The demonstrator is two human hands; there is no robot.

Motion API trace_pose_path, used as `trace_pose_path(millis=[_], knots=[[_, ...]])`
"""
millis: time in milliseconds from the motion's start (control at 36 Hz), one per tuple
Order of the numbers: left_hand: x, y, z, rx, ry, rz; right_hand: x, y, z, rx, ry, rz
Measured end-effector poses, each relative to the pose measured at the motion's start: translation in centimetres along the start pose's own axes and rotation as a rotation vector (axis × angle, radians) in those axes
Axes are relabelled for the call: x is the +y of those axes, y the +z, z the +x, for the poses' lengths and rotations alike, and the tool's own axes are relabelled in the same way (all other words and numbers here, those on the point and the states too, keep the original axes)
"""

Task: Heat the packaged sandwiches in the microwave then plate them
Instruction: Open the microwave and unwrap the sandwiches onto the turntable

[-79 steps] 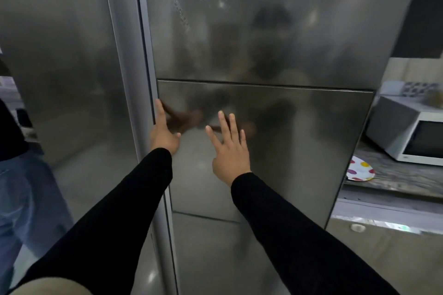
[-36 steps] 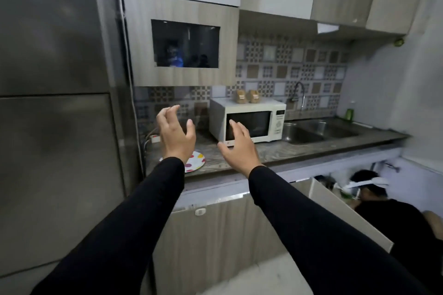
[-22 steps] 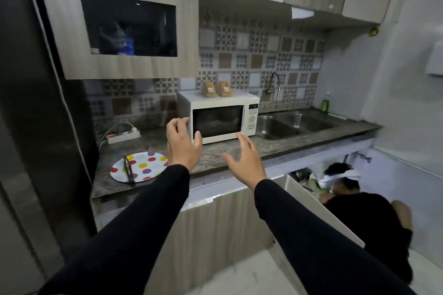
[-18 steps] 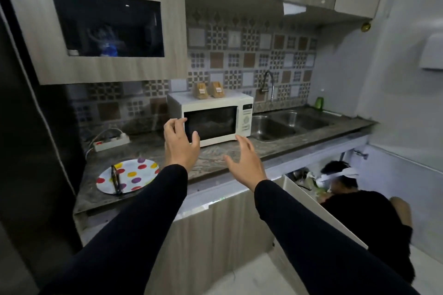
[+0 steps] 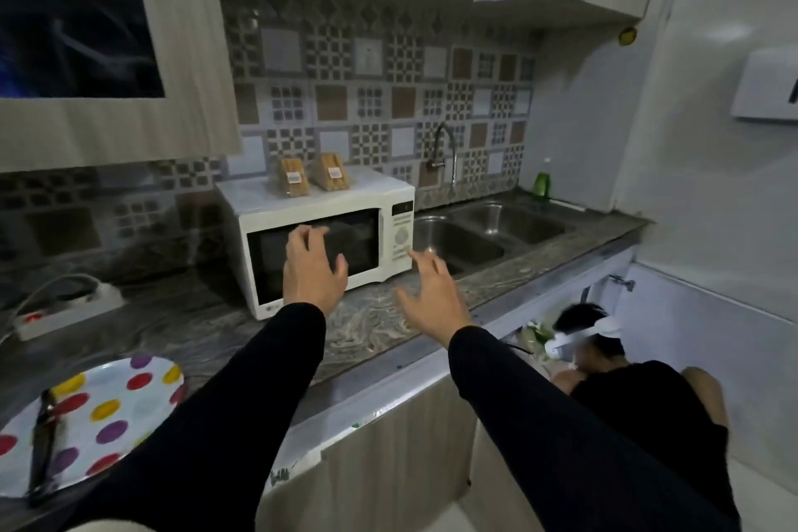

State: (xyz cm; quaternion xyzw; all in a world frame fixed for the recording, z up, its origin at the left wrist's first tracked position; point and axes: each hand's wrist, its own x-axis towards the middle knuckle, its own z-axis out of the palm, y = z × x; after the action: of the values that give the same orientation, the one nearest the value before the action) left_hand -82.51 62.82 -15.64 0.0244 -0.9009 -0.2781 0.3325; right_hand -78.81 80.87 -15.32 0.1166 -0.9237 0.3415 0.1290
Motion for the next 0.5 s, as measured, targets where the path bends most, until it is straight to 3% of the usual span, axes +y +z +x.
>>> trace_pose_path(millis=[500], knots=[[-2.3,11.9,12.6,0.016,-0.078,0.283,9.8,5.2,21.9,-0.253,-0.160,-0.127]])
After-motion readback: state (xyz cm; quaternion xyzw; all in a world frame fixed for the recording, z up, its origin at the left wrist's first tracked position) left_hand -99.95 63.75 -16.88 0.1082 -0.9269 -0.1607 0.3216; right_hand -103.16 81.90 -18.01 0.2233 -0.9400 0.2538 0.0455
